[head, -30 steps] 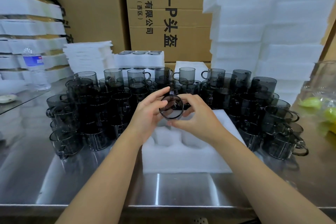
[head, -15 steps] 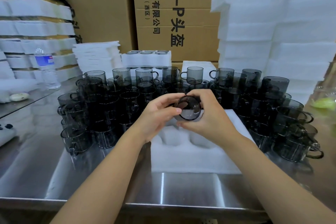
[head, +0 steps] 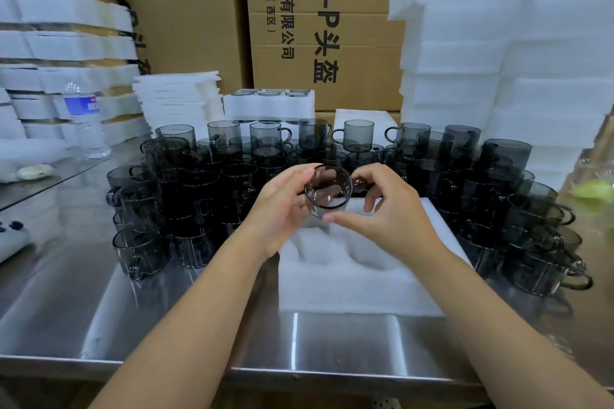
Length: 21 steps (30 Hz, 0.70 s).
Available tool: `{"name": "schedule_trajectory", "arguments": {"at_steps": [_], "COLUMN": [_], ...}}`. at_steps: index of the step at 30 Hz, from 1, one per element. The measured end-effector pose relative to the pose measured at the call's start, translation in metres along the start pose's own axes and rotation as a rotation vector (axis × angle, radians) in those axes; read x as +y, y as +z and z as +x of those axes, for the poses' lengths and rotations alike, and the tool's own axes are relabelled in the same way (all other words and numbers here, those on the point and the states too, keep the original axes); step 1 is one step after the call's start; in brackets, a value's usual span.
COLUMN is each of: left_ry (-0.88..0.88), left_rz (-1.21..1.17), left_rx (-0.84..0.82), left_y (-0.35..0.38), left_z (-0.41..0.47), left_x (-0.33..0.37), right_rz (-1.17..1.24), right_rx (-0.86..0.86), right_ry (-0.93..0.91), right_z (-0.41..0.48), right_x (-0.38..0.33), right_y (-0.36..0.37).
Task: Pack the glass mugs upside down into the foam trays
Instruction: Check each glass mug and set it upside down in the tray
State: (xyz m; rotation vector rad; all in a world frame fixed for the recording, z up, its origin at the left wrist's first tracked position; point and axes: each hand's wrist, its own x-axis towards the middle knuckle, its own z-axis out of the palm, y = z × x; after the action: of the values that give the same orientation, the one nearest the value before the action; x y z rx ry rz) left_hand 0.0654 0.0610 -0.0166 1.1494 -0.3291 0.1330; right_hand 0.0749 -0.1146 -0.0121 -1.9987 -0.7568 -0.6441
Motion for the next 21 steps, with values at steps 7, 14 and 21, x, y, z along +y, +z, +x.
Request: {"name": "schedule_trajectory", "arguments": {"at_steps": [7,14,21], "left_ry": [0.055,0.276,0.177], "left_rz": [0.155,0.496,0.589], "left_rx": [-0.037,0.150,0.125], "left_y": [0.004,0.006,0.002], "left_z": [-0.005,-0.014,-0.009], "left_x": [0.000,-0.010,-0.010], "right_rz": [0.092,0.055,0.107], "right_rx": [0.097,-0.129,-0.267], "right_ry": [0.033,0.014,0.059], "right_z": [-0.002,-0.003,-0.003], "right_x": [0.001,0.004,0.001], "right_y": [0.000,0.000,-0.003]}}
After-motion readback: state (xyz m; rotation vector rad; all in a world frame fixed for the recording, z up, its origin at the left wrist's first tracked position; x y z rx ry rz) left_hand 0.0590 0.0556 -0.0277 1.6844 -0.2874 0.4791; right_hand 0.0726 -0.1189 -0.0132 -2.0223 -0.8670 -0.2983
